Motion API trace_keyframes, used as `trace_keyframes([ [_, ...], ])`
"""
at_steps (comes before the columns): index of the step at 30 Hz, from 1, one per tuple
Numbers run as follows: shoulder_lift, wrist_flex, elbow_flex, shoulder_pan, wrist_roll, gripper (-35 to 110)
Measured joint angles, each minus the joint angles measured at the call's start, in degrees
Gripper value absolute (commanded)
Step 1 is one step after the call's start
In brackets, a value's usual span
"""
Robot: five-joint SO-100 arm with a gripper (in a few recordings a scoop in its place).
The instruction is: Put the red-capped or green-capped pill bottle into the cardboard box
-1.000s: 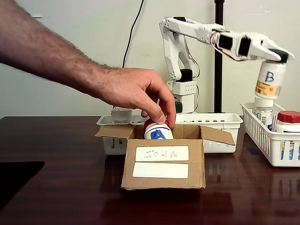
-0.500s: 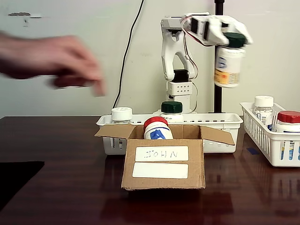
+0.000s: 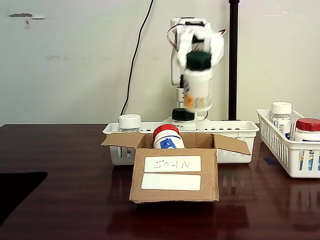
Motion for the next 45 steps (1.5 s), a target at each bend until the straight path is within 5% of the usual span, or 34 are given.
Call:
trace_keyframes([
  [16,-8.3,-11.0,2.3,0.2,-0.4,9],
  [27,-10.9,-13.9,3.9,-0.5,0.1,58],
  [35,-10.7,-14.7,6.3,-2.4,-1.0,63],
  [39,-7.8,-11.7,7.7,-2.2,-0.8,49],
  [45,6.2,3.1,8.6,-2.5,-1.3,-5],
])
